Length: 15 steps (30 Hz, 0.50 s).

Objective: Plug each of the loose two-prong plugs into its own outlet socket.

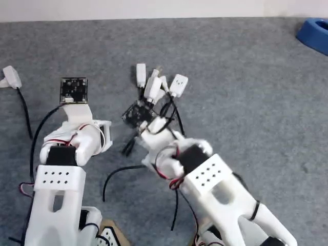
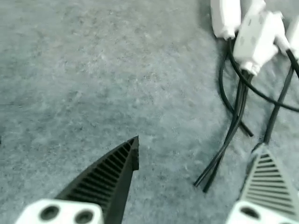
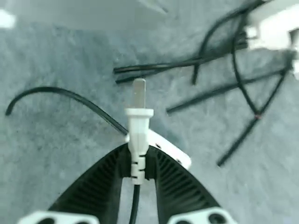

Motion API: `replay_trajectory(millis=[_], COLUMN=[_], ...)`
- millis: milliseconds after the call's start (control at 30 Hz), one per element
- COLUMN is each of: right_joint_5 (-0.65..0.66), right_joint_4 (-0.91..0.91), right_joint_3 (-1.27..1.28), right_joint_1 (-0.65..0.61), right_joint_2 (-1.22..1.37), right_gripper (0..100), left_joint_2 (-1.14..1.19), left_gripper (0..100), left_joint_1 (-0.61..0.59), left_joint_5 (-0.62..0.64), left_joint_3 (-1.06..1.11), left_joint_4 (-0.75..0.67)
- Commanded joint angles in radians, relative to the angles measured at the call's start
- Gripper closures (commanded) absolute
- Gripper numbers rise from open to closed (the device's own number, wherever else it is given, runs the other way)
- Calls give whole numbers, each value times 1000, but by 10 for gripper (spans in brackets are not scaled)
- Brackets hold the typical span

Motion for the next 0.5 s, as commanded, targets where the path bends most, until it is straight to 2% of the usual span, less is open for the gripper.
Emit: replay_trajectory(millis=[0,167,467], right_joint_5=[-8,-5,-40], right_joint_4=[-133,-127,-125], right_joint_3=[107,116,82], right_joint_1=[-39,-39,-22], right_joint_2=[-56,-65,-70], right_gripper=[991,991,991], left_joint_2=[-10,-10,-8], left_gripper=[636,636,636], left_joint_1=[21,48,182], left_joint_5=[-28,-48,-92], left_joint_3=[-35,-42,-41], left_joint_4=[18,23,123])
